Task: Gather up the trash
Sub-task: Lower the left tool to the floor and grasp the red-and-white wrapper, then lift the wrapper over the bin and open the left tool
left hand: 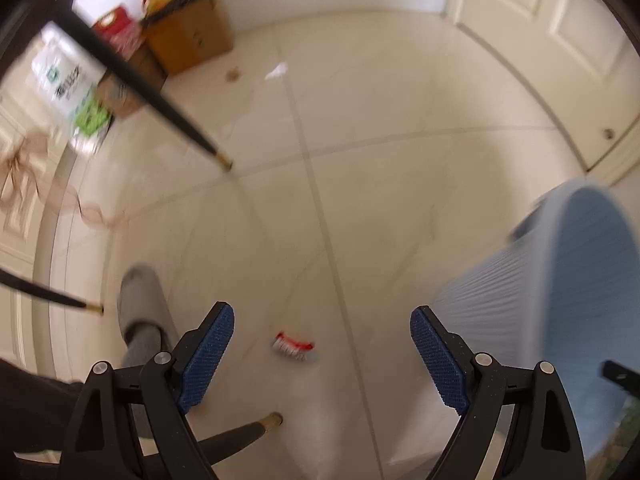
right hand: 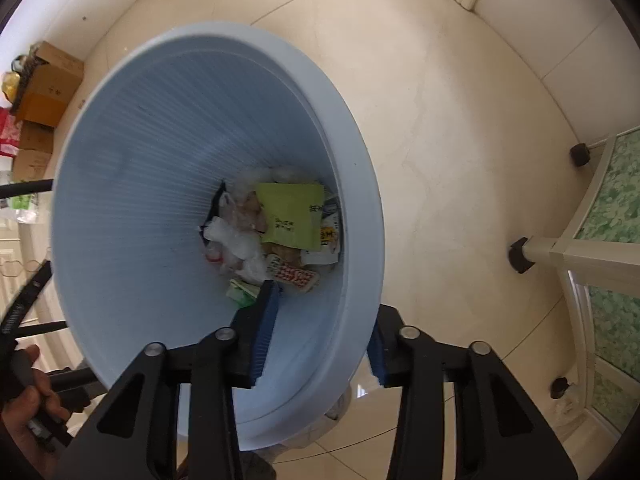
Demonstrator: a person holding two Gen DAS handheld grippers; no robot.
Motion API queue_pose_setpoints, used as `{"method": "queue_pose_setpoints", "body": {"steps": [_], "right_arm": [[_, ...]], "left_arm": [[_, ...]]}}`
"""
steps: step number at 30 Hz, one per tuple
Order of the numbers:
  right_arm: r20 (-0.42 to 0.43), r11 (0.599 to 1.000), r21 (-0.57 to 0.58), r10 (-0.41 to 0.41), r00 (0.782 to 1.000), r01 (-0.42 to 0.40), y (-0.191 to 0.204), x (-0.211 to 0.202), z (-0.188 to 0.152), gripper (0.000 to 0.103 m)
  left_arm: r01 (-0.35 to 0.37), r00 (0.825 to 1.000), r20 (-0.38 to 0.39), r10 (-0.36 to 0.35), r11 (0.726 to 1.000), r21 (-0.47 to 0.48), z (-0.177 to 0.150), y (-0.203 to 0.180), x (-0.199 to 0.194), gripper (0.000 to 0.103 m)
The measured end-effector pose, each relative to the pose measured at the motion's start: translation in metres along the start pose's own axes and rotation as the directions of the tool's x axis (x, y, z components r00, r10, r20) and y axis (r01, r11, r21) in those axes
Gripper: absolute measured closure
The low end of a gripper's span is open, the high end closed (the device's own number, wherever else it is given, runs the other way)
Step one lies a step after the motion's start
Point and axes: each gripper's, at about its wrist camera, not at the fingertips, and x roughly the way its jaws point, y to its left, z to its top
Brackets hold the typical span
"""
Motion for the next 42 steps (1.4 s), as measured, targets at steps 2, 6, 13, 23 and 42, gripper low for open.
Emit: {"method": "queue_pose_setpoints", "body": {"steps": [2,6,13,23,42], "right_arm": [[-0.004,1.0,0.02,-0.018,1.0,0.018,-0.01,0.002,0.0,0.086],[-0.004,1.0,-0.001,-0.029,1.0,0.029,-0.011,0.004,0.001,0.086],[-0.013,0.999,0.004,-0.044,0.999,0.044,-0.009,0.003,0.002,0.086],[-0.013,0.998,-0.001,-0.068,0.998,0.068,-0.005,0.002,-0.001,0.085],[-0.014,0.998,-0.017,-0.054,0.998,0.053,-0.003,0.004,-0.001,0.085]], "left_arm": [[-0.013,0.998,-0.054,0.012,1.0,-0.021,-0.014,-0.001,0.035,0.018],[-0.024,0.984,-0.176,0.011,0.997,-0.072,-0.037,0.002,0.108,0.026],[-0.036,0.955,-0.297,-0.015,0.985,-0.166,-0.054,0.02,0.228,0.048],[0.046,0.953,-0.292,-0.08,0.991,-0.122,-0.047,0.018,0.304,0.058],[0.078,0.972,-0.22,-0.087,0.996,-0.052,-0.073,-0.009,0.309,0.089]]}}
